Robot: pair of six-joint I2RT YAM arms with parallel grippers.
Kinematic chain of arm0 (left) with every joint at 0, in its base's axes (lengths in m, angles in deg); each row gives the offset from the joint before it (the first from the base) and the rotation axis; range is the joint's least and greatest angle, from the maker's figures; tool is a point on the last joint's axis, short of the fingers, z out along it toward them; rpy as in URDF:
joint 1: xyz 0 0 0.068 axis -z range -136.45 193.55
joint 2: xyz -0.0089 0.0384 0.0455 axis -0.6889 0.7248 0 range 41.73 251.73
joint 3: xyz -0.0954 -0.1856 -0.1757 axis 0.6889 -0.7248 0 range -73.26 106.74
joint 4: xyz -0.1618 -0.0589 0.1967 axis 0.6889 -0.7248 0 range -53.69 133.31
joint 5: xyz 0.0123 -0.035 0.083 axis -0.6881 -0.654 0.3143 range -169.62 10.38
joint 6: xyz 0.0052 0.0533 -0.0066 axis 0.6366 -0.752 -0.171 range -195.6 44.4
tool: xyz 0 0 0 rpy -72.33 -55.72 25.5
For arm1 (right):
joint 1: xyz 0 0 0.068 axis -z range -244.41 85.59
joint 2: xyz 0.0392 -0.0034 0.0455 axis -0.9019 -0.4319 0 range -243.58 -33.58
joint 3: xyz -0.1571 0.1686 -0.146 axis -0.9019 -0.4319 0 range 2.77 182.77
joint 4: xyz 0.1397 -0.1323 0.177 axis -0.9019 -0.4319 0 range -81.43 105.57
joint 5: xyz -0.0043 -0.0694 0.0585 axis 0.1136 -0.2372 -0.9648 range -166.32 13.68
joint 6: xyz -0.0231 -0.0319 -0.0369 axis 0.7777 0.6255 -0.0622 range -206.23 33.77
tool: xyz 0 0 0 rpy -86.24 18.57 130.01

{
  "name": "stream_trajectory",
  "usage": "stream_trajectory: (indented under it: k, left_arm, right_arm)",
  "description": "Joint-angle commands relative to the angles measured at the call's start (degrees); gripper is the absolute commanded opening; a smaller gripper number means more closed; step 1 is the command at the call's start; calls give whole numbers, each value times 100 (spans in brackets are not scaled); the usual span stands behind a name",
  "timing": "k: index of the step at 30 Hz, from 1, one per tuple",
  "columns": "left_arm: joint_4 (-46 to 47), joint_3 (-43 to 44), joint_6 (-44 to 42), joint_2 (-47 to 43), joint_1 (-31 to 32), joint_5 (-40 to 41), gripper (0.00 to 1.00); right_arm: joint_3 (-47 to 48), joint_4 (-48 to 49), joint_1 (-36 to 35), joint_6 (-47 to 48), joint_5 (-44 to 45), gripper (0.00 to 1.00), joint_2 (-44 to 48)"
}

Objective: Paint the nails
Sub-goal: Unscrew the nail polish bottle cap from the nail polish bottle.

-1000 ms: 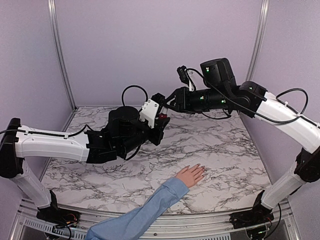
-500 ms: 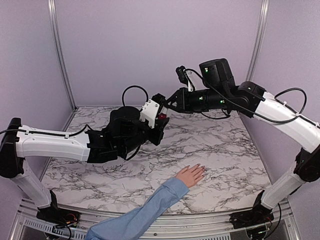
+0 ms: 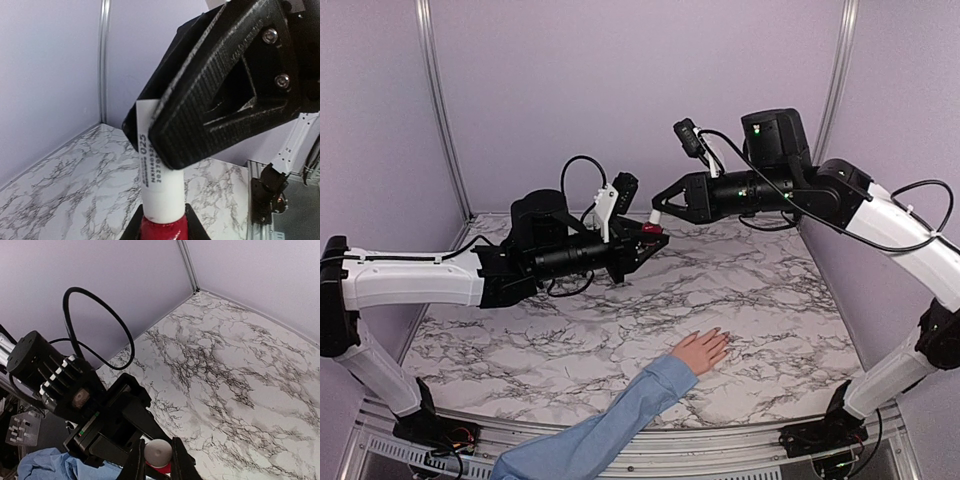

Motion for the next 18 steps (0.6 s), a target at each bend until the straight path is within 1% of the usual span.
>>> stream_trajectory:
  k: [1, 7, 11, 13, 16, 18]
  left_arm:
    - [611, 265, 394, -150, 10, -2144, 0]
    - [629, 593, 753, -9, 8, -2952, 0]
    - [627, 670, 866, 10, 6, -3182, 0]
    - [624, 649, 880, -15, 8, -3161, 0]
    - [616, 557, 850, -86, 2, -2904, 0]
    - [593, 509, 818, -112, -1, -2703, 9]
  right_arm:
    - [197, 399, 15, 502, -1092, 0, 115]
    - [121, 636, 43, 782, -1961, 0, 216]
    - [128, 700, 78, 948, -2439, 0, 261]
    - [150, 665, 95, 1036, -2537, 0, 274]
    - [192, 527, 158, 1083, -2378, 0, 278]
    - [207, 460, 201, 1064, -2257, 0, 280]
